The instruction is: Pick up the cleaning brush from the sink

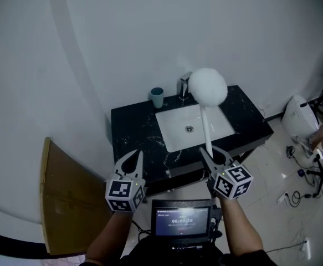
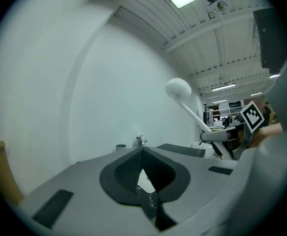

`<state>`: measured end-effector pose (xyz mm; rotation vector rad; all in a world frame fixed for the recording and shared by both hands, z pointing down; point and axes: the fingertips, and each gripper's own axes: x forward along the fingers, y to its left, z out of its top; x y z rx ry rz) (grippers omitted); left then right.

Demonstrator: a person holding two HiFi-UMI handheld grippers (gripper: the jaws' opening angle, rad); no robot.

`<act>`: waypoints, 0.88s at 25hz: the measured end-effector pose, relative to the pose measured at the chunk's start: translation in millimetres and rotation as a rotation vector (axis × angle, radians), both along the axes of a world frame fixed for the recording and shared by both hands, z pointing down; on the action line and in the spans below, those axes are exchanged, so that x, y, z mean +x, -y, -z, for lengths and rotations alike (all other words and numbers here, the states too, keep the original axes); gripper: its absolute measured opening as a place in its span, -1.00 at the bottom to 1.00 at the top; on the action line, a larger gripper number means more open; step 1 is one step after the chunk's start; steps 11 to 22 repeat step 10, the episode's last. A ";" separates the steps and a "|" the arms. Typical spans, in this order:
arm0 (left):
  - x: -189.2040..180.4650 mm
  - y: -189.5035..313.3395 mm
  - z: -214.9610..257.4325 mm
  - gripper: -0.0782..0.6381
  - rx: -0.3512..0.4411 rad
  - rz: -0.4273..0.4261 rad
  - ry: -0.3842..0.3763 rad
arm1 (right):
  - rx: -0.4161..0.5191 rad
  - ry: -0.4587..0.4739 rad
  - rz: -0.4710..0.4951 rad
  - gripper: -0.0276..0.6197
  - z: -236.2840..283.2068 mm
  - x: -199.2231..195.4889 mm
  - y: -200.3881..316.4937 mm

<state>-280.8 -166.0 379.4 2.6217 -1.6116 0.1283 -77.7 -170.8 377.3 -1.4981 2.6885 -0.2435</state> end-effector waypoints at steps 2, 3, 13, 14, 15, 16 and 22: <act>1.9 -3.3 0.0 -0.81 -0.008 -0.008 -0.004 | 0.021 -0.001 -0.022 -0.78 3.5 2.5 -2.1; 2.6 -5.1 1.4 -0.81 -0.010 -0.011 -0.002 | 0.031 -0.002 -0.030 -0.78 5.9 3.4 -3.2; 4.6 -14.6 1.5 -0.81 0.000 -0.020 0.004 | 0.053 -0.004 -0.041 -0.78 11.1 2.9 -11.8; 4.6 -14.6 1.5 -0.81 0.000 -0.020 0.004 | 0.053 -0.004 -0.041 -0.78 11.1 2.9 -11.8; 4.6 -14.6 1.5 -0.81 0.000 -0.020 0.004 | 0.053 -0.004 -0.041 -0.78 11.1 2.9 -11.8; 4.6 -14.6 1.5 -0.81 0.000 -0.020 0.004 | 0.053 -0.004 -0.041 -0.78 11.1 2.9 -11.8; 4.6 -14.6 1.5 -0.81 0.000 -0.020 0.004 | 0.053 -0.004 -0.041 -0.78 11.1 2.9 -11.8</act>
